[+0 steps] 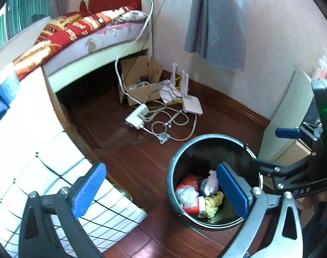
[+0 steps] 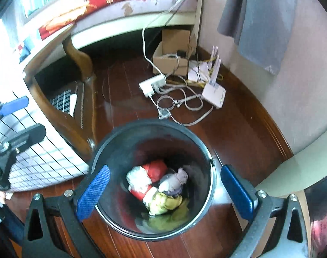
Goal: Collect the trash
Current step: 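Move both open tools back to the table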
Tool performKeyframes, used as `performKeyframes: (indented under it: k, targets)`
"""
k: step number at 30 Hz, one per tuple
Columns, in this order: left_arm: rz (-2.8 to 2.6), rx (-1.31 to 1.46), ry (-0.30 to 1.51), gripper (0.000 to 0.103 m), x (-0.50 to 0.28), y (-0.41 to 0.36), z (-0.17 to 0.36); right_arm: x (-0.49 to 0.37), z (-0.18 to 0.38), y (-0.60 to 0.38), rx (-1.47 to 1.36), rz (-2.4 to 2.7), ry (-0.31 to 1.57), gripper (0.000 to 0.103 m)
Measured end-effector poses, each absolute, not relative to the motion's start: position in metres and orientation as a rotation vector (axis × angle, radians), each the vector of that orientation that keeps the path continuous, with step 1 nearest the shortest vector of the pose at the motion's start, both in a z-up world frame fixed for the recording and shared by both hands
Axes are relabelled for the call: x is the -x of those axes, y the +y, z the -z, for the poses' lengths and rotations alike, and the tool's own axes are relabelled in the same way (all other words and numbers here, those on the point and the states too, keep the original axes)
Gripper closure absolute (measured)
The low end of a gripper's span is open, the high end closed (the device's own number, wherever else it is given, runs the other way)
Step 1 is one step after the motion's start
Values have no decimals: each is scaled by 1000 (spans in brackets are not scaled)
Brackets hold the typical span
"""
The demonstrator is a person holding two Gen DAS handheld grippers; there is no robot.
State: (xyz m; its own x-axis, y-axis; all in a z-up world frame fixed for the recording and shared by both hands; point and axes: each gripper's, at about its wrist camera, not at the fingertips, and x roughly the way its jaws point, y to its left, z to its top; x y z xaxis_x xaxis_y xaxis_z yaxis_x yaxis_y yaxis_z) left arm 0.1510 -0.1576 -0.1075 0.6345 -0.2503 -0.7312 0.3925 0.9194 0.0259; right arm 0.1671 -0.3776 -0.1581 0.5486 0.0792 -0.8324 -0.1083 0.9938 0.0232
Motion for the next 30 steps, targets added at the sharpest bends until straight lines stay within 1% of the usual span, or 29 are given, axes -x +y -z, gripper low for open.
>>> performKeyframes:
  k: [5,13,19,23,26,30]
  targets:
    - [341,-190,769,0,-147,-147,91,-168,133,-364,33,-118,934,0]
    - [215,-177,676,0,-131,-105,58,-168,88,-327,58,-151,833,0]
    - [87,-140,640,0,-130,-53,44,-171,57,-287,93,-182,734,0]
    - [28,-77,616,0,-126,-12,34,-179,43,-255,95,-231,695,0]
    - [-12,-22,612,0,-122,18,31,-180,35,-226,107,-294,628,0]
    - [-79,6,603,0,-116,54,31,-188,30,-182,151,-369,671,0]
